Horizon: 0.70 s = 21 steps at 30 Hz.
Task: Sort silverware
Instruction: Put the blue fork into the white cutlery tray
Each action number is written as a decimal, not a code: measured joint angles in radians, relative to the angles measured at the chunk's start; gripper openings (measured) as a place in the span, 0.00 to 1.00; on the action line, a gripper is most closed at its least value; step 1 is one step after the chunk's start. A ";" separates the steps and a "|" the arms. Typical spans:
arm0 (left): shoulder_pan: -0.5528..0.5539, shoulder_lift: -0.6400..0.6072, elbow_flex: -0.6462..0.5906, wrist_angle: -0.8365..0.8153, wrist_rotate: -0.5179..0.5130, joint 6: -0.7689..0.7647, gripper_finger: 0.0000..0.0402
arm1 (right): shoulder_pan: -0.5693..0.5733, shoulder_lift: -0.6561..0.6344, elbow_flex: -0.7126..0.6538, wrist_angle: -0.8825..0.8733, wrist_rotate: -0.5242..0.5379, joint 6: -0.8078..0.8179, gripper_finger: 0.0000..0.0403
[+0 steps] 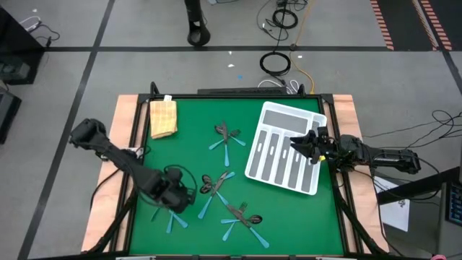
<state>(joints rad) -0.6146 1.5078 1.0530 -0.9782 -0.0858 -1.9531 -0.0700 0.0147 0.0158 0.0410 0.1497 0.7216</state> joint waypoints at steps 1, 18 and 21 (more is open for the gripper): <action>-0.011 0.015 0.003 -0.007 0.011 -0.003 0.35 | 0.000 0.000 0.000 0.000 0.000 0.000 0.57; -0.116 0.234 0.005 0.032 0.096 -0.023 0.35 | 0.000 0.000 0.000 0.000 0.001 0.016 0.57; -0.107 0.279 -0.006 0.050 0.083 -0.004 0.34 | 0.000 0.000 0.000 0.000 0.002 0.016 0.57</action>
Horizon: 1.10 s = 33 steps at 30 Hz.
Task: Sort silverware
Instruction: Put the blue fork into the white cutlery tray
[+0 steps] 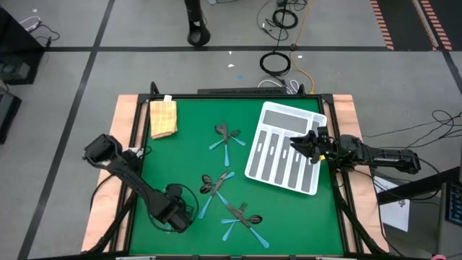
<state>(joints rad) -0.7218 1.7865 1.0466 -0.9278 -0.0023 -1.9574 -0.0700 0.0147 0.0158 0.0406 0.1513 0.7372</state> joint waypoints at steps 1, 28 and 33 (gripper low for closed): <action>0.006 0.011 -0.006 0.033 -0.001 0.020 0.33 | 0.000 0.000 0.000 0.000 0.000 0.000 0.57; 0.662 -0.217 0.210 0.493 -0.492 0.925 0.03 | 0.000 0.000 0.000 0.001 0.008 0.037 0.57; 0.844 -0.080 0.210 0.762 -0.264 1.055 0.03 | 0.000 0.000 0.000 0.001 0.009 0.037 0.57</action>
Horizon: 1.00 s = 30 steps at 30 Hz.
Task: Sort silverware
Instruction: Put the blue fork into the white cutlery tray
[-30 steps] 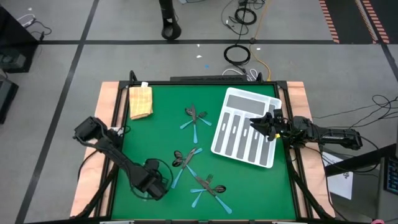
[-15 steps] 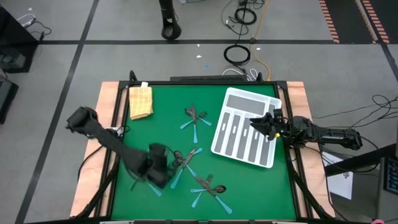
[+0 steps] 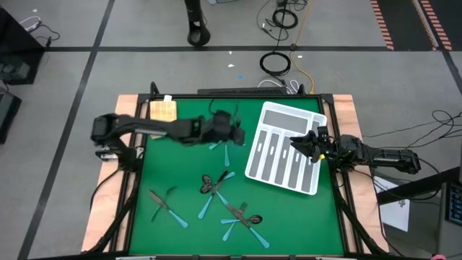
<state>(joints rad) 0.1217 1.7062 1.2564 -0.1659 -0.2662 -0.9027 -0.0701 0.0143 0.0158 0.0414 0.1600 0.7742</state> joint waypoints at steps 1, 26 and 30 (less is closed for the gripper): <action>0.020 0.029 0.000 0.036 0.034 0.000 0.03 | 0.000 0.000 0.000 0.000 0.000 0.000 0.57; 0.018 0.432 0.373 -0.132 0.238 0.179 0.24 | 0.000 0.000 0.000 -0.001 -0.003 -0.030 0.57; 0.018 0.432 0.373 -0.128 0.237 0.186 0.30 | 0.000 0.000 0.000 -0.001 -0.004 -0.030 0.57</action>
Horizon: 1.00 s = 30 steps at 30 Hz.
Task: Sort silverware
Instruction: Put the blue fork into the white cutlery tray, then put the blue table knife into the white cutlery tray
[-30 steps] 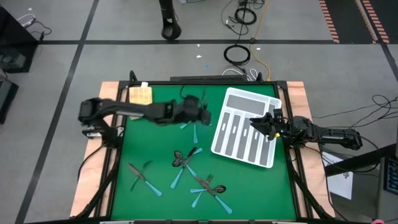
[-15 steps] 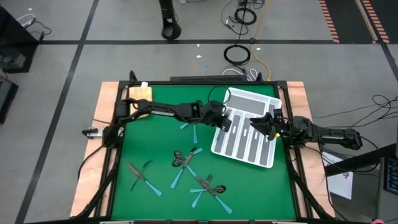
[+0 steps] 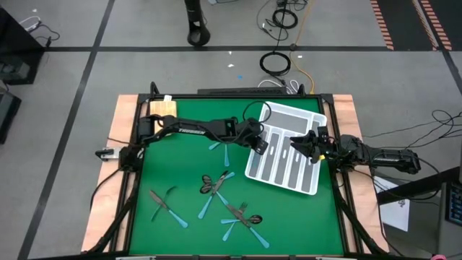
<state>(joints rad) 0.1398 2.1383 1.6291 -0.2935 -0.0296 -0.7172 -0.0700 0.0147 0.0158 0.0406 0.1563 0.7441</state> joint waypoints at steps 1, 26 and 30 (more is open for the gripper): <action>0.000 0.000 0.000 -0.001 0.000 0.000 0.31 | 0.000 0.000 0.000 0.000 0.000 0.000 0.57; -0.032 -0.189 -0.155 -0.542 -0.253 -0.376 0.31 | 0.000 0.003 0.000 0.000 -0.002 0.030 0.57; -0.022 -0.187 -0.178 -0.454 -0.182 -0.373 0.32 | 0.000 0.003 0.000 0.000 -0.002 0.064 0.57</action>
<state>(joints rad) 0.1182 1.9517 1.4508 -0.7475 -0.2111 -1.0902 -0.0700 0.0181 0.0154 0.0406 0.1547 0.8085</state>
